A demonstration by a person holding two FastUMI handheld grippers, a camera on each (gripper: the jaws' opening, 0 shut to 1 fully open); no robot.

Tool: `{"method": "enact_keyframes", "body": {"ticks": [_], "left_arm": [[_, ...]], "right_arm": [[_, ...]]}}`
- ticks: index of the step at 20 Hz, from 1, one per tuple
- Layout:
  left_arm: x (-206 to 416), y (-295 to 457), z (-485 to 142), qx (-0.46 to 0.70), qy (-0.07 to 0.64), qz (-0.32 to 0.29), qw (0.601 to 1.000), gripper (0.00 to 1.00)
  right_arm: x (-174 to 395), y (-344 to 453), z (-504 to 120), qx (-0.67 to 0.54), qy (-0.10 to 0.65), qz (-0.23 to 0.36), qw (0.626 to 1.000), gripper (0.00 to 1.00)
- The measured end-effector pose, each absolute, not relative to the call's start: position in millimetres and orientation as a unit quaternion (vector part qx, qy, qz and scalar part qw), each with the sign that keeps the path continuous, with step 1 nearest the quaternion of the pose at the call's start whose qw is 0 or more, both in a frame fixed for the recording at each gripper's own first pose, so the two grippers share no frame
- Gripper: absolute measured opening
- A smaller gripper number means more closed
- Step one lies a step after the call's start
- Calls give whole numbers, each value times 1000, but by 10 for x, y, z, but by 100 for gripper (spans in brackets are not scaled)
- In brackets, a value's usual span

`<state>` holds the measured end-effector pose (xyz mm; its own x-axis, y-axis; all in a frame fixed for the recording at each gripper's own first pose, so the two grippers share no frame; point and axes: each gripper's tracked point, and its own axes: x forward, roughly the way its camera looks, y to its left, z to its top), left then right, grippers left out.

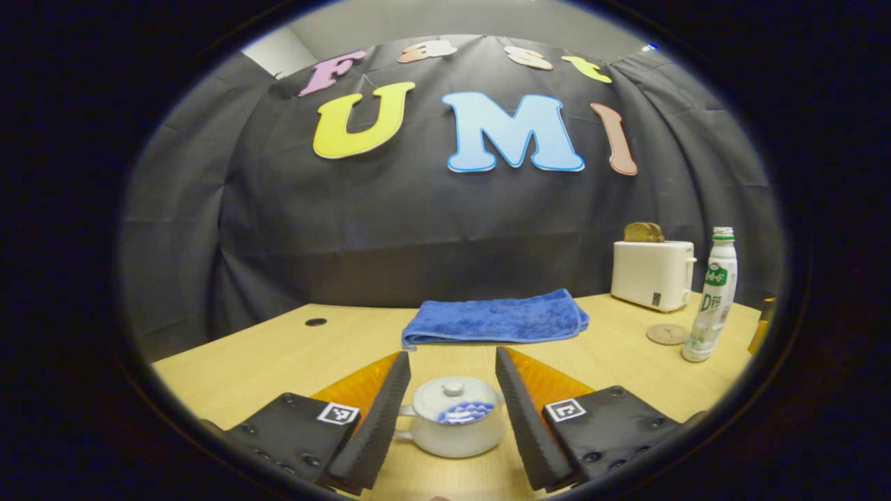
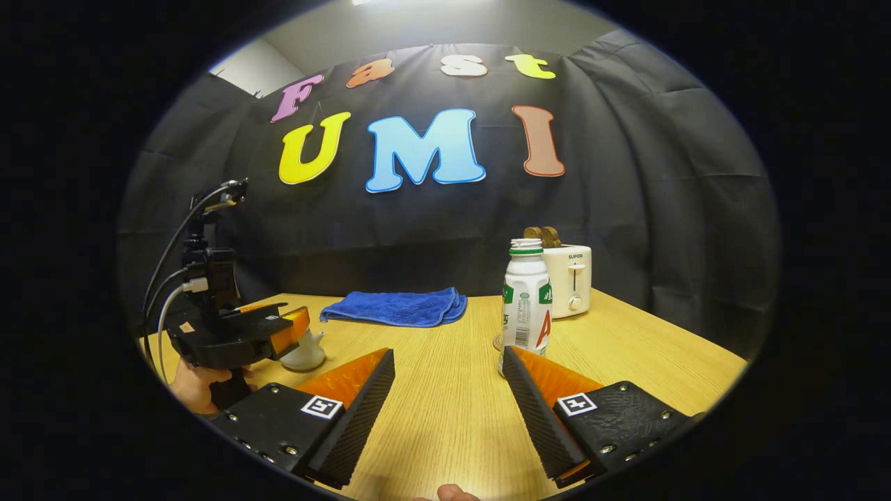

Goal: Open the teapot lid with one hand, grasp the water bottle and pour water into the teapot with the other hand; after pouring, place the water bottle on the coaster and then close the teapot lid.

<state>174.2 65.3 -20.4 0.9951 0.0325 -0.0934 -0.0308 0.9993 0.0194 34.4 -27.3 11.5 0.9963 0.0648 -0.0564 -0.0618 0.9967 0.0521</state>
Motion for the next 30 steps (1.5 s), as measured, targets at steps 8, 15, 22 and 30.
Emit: {"method": "enact_keyframes", "body": {"ticks": [8,15,22,30], "left_arm": [[1836,643,-327,31,84,2,996,46],[1874,650,-306,36,78,-18,996,15],[1516,576,287,21,7,-30,999,19],[531,235,539,30,-34,-85,995,14]], "right_arm": [[306,-269,201,43,27,40,998,96],[297,-373,274,38,17,33,999,96],[374,-692,254,19,8,7,1000,96],[803,-1035,223,-1,11,-36,999,96]]}}
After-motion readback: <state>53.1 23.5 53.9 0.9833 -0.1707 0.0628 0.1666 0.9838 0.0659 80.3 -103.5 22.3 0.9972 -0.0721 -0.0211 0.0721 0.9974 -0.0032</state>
